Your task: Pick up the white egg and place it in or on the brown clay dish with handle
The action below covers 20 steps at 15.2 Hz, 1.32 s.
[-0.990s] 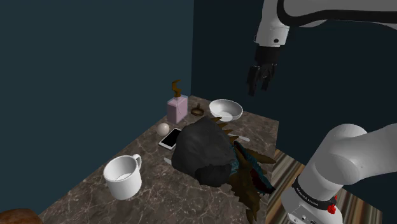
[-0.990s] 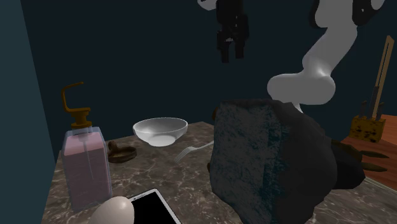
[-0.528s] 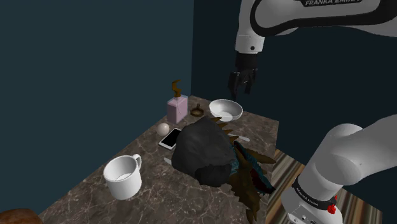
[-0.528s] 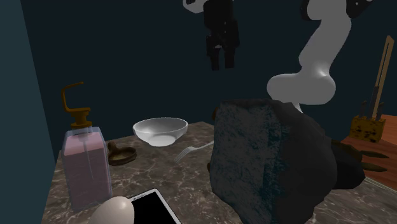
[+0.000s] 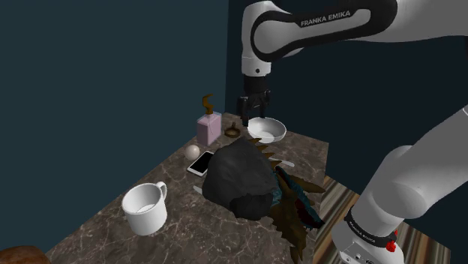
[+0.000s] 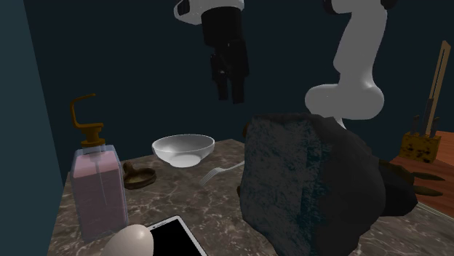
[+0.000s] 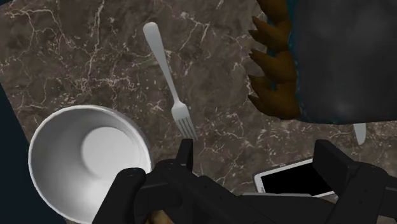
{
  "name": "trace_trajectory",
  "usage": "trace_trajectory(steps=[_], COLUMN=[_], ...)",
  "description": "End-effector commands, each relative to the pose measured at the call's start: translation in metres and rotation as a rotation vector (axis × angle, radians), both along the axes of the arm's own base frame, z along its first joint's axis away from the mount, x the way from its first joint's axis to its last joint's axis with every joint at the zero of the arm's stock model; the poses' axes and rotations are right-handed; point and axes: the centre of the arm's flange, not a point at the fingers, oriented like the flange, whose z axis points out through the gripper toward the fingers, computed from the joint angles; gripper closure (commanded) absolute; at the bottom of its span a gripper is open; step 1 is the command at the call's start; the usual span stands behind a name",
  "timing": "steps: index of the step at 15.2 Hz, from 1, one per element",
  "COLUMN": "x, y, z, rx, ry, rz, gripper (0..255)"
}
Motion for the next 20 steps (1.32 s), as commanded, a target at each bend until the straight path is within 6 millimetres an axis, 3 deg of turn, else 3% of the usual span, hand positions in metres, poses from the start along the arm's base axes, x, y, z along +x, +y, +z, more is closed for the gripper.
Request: trace_trajectory(steps=[1,20], x=[0.021,0.188], y=[0.017,0.166], z=[-0.013,-0.138], rx=[-0.006,-0.065], ry=[0.006,0.062], rz=[0.009,0.083], gripper=[0,0])
